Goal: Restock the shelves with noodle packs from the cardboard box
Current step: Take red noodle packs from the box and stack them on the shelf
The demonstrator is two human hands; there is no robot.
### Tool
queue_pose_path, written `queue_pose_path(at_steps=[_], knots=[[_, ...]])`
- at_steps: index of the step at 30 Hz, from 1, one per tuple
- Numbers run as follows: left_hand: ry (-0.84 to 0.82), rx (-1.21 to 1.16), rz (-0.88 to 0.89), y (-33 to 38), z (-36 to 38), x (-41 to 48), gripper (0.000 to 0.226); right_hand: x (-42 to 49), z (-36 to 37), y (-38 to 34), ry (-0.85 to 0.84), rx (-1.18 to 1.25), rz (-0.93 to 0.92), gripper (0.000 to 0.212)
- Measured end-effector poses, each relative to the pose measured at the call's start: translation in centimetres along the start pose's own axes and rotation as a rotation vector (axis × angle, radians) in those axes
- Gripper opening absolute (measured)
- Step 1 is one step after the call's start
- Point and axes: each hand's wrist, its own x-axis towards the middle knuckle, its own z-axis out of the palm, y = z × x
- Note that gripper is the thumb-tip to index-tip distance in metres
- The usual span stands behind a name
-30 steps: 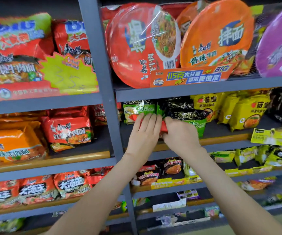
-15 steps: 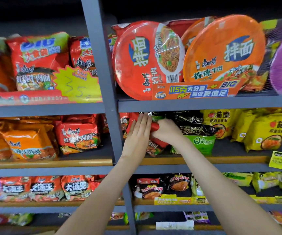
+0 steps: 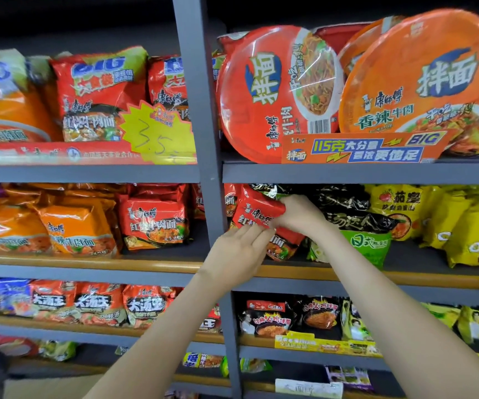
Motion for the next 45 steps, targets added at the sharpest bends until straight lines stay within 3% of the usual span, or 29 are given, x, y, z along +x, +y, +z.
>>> queue_pose_path(at_steps=[4, 7, 14, 18, 22, 26, 30, 32, 33, 35, 39, 45], knots=[[0.211, -0.015, -0.012, -2.3, -2.3, -2.6, 0.015, 0.4, -0.1, -0.6, -0.013, -0.004, -0.005, 0.031], [0.263, -0.012, -0.115, -5.0, -3.3, -4.4, 0.013, 0.9, 0.4, -1.9, -0.022, -0.012, -0.033, 0.036], [0.101, 0.013, -0.25, -11.6, -2.0, -7.6, 0.021, 2.7, 1.8, -3.8, -0.002, -0.107, -0.021, 0.043], [-0.043, 0.038, -0.224, -15.3, -0.7, -7.7, 0.031, 3.5, 2.0, -4.0, 0.072, -0.18, -0.014, 0.03], [-0.192, 0.122, -0.181, -17.2, 0.5, -7.1, 0.049, 3.7, 2.0, -3.7, 0.1, -0.298, 0.036, 0.031], [-0.192, 0.141, -0.119, -17.6, 1.8, -6.8, 0.05, 4.3, 2.3, -4.1, 0.079, -0.313, 0.003, 0.031], [-0.206, 0.266, -0.045, -18.4, 3.0, -6.8, 0.048, 6.3, 3.7, -5.7, 0.085, -0.278, -0.207, 0.022], [-0.23, 0.346, -0.038, -18.7, 3.6, -6.8, 0.052, 6.9, 4.7, -6.3, 0.1, -0.191, -0.364, 0.038], [-0.238, 0.381, -0.053, -18.7, 3.8, -6.9, 0.056, 6.7, 5.2, -6.6, 0.108, -0.147, -0.402, 0.037], [-0.251, 0.419, -0.11, -18.6, 4.0, -7.0, 0.065, 6.8, 6.3, -6.2, 0.177, -0.203, -0.429, 0.008], [-0.215, 0.445, -0.091, -18.1, 4.6, -6.8, 0.055, 7.0, 8.3, -5.1, 0.448, -0.438, -0.462, 0.051], [-0.214, 0.476, -0.058, -18.7, 5.2, -6.7, 0.056, 8.9, 10.6, -3.3, 0.327, -0.748, -0.536, 0.07]])
